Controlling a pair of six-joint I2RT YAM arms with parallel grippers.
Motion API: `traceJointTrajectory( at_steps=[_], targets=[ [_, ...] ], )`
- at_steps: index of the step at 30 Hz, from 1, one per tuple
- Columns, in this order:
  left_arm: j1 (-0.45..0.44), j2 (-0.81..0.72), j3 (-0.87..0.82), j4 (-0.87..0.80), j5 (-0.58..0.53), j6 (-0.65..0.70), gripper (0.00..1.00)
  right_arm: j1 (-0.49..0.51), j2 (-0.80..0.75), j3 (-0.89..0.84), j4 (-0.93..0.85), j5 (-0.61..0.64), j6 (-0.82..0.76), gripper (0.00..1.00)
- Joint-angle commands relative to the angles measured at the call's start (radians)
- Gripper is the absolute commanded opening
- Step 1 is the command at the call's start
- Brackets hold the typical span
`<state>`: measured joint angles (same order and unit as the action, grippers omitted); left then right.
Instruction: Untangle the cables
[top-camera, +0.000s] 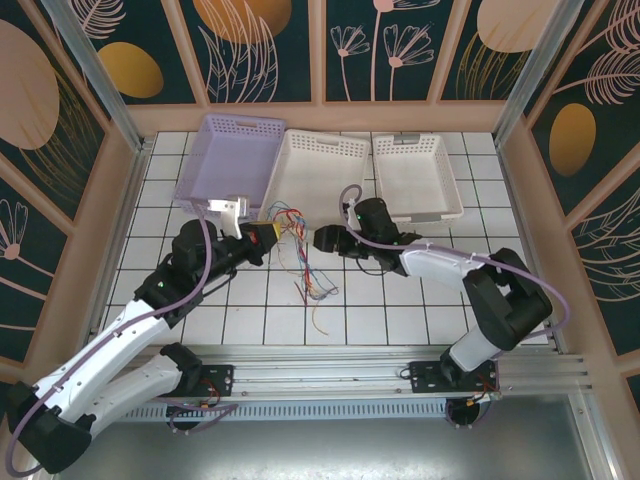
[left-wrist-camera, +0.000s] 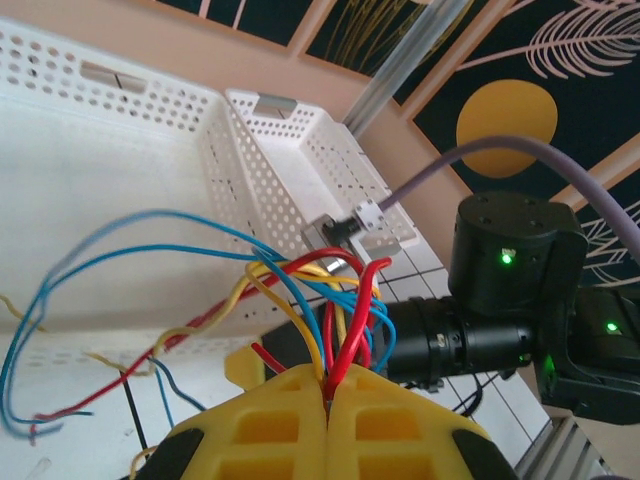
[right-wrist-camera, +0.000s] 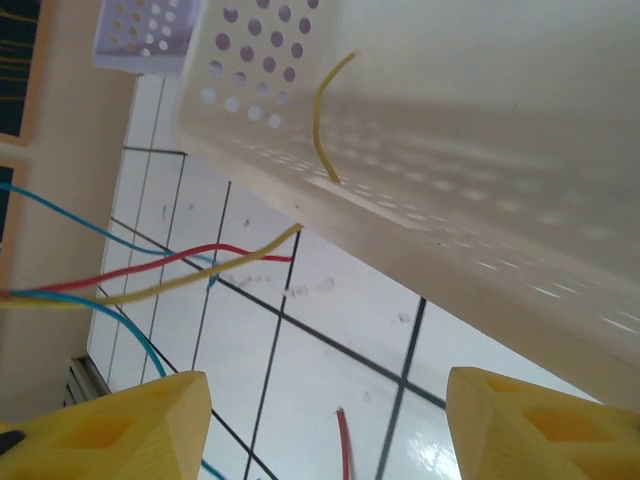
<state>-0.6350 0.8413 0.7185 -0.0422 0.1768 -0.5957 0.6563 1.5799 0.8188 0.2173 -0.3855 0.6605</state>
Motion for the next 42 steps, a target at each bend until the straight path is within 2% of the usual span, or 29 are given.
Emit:
traceJointTrajectory(
  at_steps=[1,12,19,28,36,42],
  targets=[
    [0.002,-0.016,-0.024,0.035,0.056,-0.026,0.0,0.005,0.076,-0.006,0.007,0.028,0.071,0.65],
    [0.003,-0.016,-0.026,0.044,0.146,-0.062,0.0,-0.018,0.189,0.124,-0.022,0.091,0.127,0.64],
    [0.003,0.06,-0.058,0.101,0.241,-0.089,0.0,-0.024,0.255,0.213,-0.052,0.095,0.141,0.64],
    [-0.009,0.133,-0.048,0.136,0.305,-0.081,0.0,-0.037,0.294,0.261,-0.055,0.093,0.165,0.62],
    [-0.052,0.168,-0.005,0.148,0.341,-0.076,0.0,-0.045,0.28,0.31,-0.104,0.123,0.153,0.62],
    [-0.135,0.207,0.03,0.171,0.344,-0.067,0.0,-0.047,0.316,0.356,-0.123,0.12,0.148,0.6]
  ],
)
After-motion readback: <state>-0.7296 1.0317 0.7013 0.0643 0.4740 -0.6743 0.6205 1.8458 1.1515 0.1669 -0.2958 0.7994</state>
